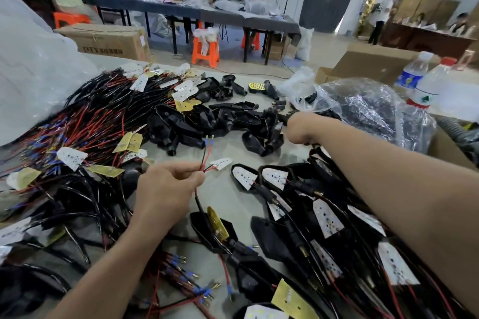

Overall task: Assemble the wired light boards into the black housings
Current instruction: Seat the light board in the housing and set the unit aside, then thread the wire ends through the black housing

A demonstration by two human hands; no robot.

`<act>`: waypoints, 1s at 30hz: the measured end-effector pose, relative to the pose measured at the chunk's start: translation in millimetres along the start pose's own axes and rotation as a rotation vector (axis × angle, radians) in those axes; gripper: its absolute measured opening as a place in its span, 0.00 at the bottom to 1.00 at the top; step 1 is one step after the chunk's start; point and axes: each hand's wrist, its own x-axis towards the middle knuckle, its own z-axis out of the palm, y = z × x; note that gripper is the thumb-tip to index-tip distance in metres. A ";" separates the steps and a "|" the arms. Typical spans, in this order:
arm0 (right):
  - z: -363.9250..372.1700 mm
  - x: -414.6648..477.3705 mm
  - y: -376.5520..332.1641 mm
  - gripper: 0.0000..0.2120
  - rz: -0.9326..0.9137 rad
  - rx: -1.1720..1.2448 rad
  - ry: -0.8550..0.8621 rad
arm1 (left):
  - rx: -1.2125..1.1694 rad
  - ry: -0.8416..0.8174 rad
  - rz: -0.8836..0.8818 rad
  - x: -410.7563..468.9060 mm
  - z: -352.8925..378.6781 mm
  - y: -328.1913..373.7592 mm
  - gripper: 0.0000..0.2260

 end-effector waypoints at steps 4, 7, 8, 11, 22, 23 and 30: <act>17.8 31.9 18.9 0.13 0.024 -0.105 -0.075 | 0.018 -0.003 -0.012 0.4 -0.6 2.1 0.14; 29.9 46.7 26.5 0.09 0.045 -0.213 -0.193 | -0.014 0.011 -0.046 1.8 0.4 0.9 0.11; 32.5 49.8 28.1 0.07 0.065 -0.231 -0.201 | -0.020 0.013 -0.050 2.1 1.0 0.7 0.11; 37.2 60.3 32.5 0.14 0.057 -0.233 -0.177 | -0.024 0.018 -0.043 2.3 3.1 0.8 0.10; 35.5 65.9 33.8 0.13 0.063 -0.207 0.037 | -0.053 -0.001 -0.011 -0.3 8.0 -0.1 0.08; 34.6 65.3 36.7 0.12 0.077 -0.180 0.063 | -0.044 -0.007 -0.013 -0.4 8.6 -0.1 0.08; 43.4 68.7 39.8 0.11 0.097 -0.201 -0.065 | -0.045 -0.035 -0.033 1.2 8.9 -0.2 0.07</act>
